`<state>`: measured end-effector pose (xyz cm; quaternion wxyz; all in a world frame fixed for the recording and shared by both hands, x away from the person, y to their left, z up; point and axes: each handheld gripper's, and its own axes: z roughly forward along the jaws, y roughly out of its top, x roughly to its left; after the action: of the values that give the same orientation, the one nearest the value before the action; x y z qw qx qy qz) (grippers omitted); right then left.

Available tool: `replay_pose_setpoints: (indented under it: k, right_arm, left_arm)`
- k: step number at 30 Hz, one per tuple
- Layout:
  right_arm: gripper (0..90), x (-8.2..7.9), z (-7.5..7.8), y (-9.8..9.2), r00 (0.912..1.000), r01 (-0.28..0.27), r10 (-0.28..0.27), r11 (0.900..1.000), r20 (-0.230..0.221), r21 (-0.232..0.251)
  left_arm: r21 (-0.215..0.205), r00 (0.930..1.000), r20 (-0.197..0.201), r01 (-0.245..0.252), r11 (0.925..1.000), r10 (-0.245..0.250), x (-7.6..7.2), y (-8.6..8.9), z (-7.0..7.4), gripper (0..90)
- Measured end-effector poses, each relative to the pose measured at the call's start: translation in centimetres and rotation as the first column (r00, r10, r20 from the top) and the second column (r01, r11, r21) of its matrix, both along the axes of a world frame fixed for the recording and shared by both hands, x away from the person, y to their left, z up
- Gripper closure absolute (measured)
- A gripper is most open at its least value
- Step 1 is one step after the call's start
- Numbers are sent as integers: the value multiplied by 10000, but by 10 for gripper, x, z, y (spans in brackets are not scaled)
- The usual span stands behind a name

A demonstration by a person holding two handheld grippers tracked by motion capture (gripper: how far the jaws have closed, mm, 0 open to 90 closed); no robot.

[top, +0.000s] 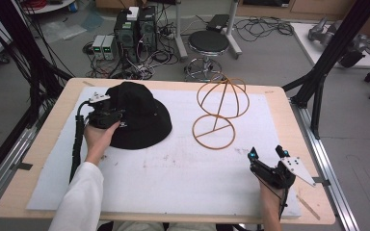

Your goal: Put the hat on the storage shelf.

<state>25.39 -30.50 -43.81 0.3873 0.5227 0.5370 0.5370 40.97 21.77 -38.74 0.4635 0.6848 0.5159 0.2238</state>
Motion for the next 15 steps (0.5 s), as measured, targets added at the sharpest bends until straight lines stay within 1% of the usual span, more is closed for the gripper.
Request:
replay_pose_setpoints:
  k: [2, 3, 4, 5, 7, 9, 10, 11, 12, 14, 15]
  right_arm:
    - [58, 0, 0, 0, 10000, -18, 18, 10000, -2, 22]
    - [58, 0, 0, 0, 10000, -28, 28, 10000, 2, 5]
    - [58, 0, 0, 0, 10000, -37, 37, 10000, 14, 10]
    - [58, -1, 0, 1, 10000, -38, 38, 10000, -17, 57]
    - [58, 0, 0, 0, 10000, -44, 44, 10000, 20, 2]
    - [58, 0, 0, 0, 10000, -41, 41, 10000, 9, -14]
    - [58, 0, -1, 0, 10000, -50, 50, 10000, 22, -17]
    - [58, 0, -1, 0, 10000, -50, 50, 10000, 22, -17]
    - [58, 0, 0, 1, 10000, -48, 48, 10000, 11, -10]
    - [58, 0, 0, 1, 10000, -54, 54, 10000, 18, -10]
    - [58, -1, 0, 1, 10000, -26, 26, 10000, 44, -21]
  left_arm:
    - [114, 9998, 144, 109, 9999, -110, -1, 1, 1, 860]
    - [195, 9997, 219, 97, 9998, -101, -2, 0, 1, 859]
    - [367, 9993, 372, -8, 9993, -6, -3, -3, 1, 859]
    - [443, 9993, 378, 36, 9990, -53, -3, -4, 1, 859]
    - [495, 9991, 415, 37, 9988, -58, -4, -5, 2, 859]
    - [484, 9989, 458, 31, 9988, -53, -5, -5, 3, 859]
    - [413, 9986, 461, 221, 9989, -240, -6, -4, 4, 860]
    - [413, 9986, 461, 221, 9989, -240, -6, -4, 4, 861]
    - [414, 9981, 460, 400, 9983, -419, -6, -3, 4, 863]
    - [616, 9968, 525, 568, 9965, -601, -8, -2, 5, 864]
    - [653, 9963, 551, 630, 9959, -666, -9, -1, 6, 865]
